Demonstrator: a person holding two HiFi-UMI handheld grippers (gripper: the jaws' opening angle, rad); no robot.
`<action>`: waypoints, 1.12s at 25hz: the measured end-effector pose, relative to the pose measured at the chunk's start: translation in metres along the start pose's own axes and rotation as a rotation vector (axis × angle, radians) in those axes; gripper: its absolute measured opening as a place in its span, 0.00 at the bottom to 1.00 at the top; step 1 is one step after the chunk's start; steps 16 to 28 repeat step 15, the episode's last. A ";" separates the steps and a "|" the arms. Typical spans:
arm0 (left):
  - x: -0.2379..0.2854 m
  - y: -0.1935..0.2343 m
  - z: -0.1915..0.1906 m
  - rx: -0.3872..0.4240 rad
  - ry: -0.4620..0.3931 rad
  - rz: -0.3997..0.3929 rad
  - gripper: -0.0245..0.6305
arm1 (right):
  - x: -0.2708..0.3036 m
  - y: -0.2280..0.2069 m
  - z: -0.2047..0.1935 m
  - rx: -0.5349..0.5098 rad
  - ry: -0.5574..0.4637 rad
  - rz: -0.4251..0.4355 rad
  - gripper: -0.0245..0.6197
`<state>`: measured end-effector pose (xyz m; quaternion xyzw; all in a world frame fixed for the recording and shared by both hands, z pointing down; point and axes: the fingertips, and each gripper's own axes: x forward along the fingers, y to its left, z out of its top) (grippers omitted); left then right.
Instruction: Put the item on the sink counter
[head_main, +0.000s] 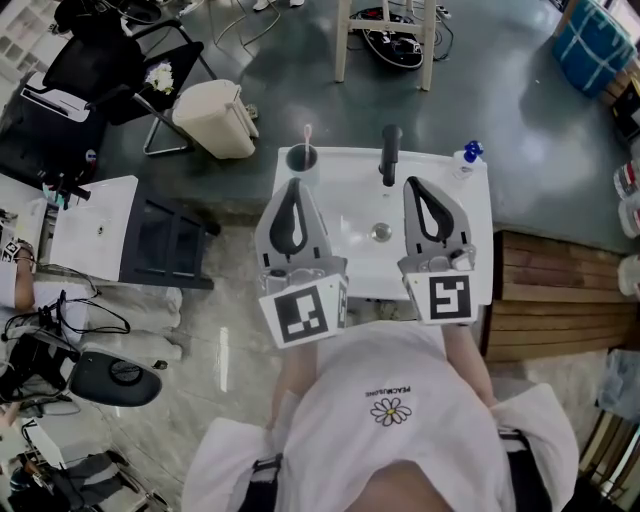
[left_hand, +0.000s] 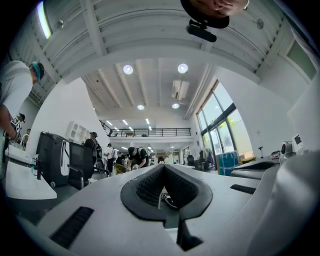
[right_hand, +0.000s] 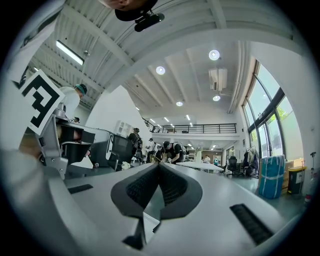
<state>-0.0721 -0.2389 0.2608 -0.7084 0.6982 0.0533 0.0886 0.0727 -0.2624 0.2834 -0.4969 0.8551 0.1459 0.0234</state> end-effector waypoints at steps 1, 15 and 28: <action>0.001 0.001 0.000 -0.001 0.001 0.001 0.06 | 0.000 0.000 0.001 -0.001 0.000 0.001 0.05; 0.003 0.007 -0.006 0.002 0.019 -0.005 0.06 | 0.004 0.006 0.000 0.003 0.004 0.009 0.05; 0.003 0.007 -0.006 0.002 0.019 -0.005 0.06 | 0.004 0.006 0.000 0.003 0.004 0.009 0.05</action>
